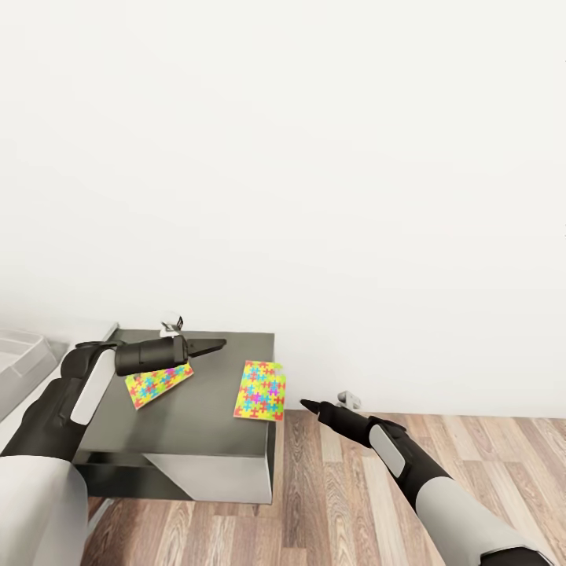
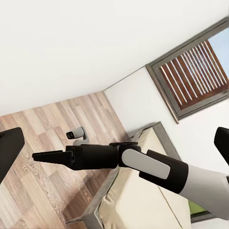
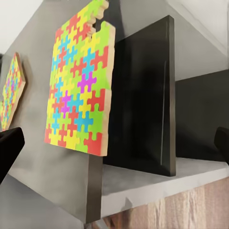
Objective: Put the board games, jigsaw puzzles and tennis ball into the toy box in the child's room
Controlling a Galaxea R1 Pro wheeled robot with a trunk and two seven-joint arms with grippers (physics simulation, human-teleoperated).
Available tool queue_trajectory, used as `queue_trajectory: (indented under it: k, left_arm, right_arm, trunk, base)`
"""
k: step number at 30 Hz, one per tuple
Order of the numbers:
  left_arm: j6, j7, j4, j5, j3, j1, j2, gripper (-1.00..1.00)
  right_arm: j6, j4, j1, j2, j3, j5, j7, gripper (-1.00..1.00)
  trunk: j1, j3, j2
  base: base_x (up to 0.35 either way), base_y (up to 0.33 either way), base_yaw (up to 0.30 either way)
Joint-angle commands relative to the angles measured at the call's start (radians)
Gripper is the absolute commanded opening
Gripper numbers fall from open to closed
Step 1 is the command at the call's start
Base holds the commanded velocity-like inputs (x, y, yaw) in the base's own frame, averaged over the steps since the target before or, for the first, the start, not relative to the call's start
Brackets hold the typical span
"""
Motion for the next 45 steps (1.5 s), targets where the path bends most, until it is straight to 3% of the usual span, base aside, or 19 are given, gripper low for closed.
queue_trajectory:
  k: [1, 21, 45]
  left_arm:
    - [0.004, -0.002, 0.000, 0.001, -0.001, -0.001, 0.001, 1.00]
    - [0.004, -0.002, 0.000, 0.001, -0.001, -0.001, 0.001, 1.00]
    - [0.004, -0.002, 0.000, 0.001, -0.001, -0.001, 0.001, 1.00]
  right_arm:
    - [0.005, 0.000, -0.001, 0.000, 0.001, -0.004, 0.000, 1.00]
    - [0.005, 0.000, -0.001, 0.001, 0.002, -0.003, 0.000, 1.00]
    - [0.005, 0.000, -0.001, 0.001, 0.002, -0.004, 0.000, 1.00]
  trunk:
    - [0.001, -0.001, -0.002]
    - [0.001, 0.012, -0.002]
    - [0.001, 0.049, -0.002]
  base:
    - [0.000, 0.000, -0.043]
    - [0.000, 0.000, -0.067]
    - [0.000, 0.000, 0.015]
